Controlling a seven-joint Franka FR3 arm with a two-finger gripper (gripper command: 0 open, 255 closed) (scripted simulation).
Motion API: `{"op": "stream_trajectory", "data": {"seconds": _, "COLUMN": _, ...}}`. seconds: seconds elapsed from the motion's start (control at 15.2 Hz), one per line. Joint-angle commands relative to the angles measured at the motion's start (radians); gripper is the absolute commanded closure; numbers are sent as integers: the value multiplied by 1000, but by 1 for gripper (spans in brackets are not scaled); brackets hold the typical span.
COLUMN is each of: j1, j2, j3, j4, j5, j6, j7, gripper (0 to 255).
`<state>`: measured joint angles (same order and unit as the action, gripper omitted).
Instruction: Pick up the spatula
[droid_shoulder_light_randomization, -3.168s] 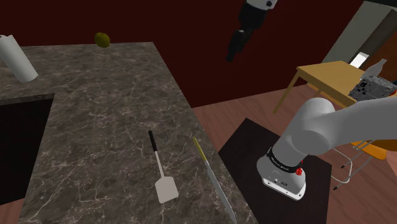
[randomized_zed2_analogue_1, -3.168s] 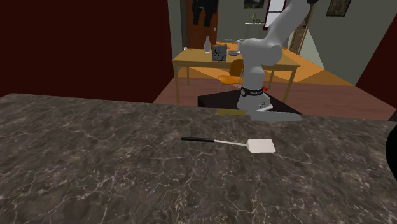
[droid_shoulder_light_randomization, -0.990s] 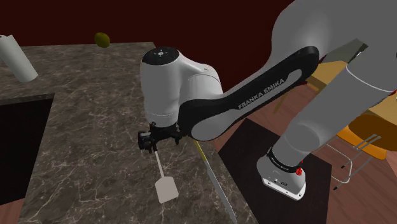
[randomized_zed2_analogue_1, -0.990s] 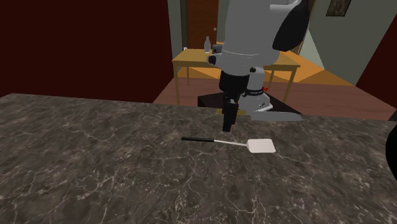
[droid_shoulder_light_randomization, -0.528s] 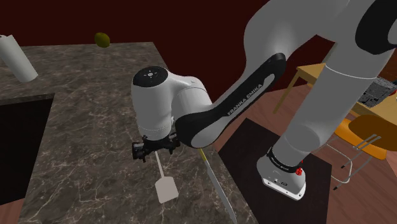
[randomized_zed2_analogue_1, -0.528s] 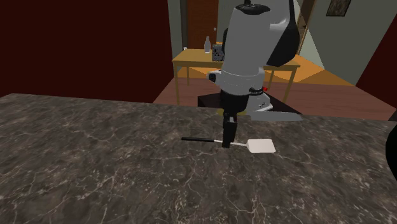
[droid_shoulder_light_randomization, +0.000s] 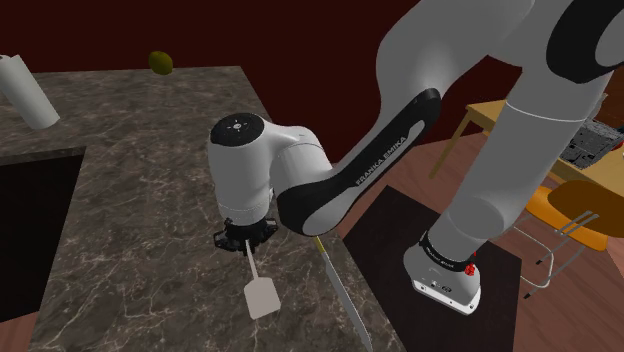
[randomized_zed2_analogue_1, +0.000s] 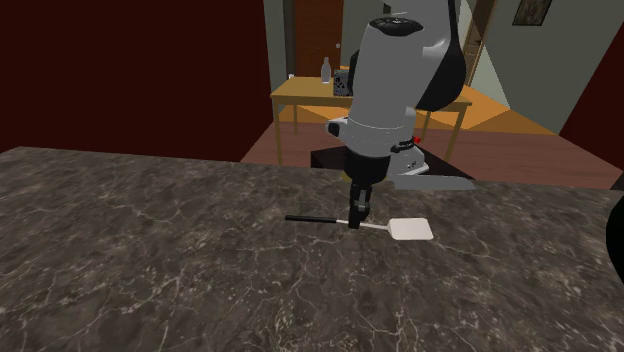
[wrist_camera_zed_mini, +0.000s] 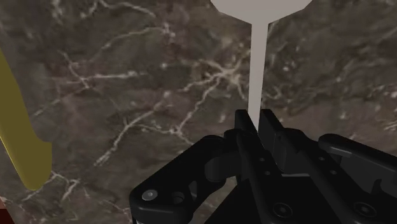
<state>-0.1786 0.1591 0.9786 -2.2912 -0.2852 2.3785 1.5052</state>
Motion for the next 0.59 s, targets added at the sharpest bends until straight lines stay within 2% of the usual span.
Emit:
{"op": "stream_trajectory", "data": {"seconds": 0.0, "j1": 0, "j2": 0, "j3": 0, "j4": 0, "j5": 0, "j6": 0, "j7": 0, "gripper": 255}}
{"op": "stream_trajectory", "data": {"seconds": 0.26, "j1": 0, "j2": 1, "j3": -1, "j4": 1, "j5": -1, "j6": 0, "j7": 0, "gripper": 255}}
{"op": "stream_trajectory", "data": {"seconds": 0.53, "j1": -26, "j2": -61, "j3": 28, "j4": 14, "j5": 80, "j6": -41, "j7": -59, "gripper": 255}}
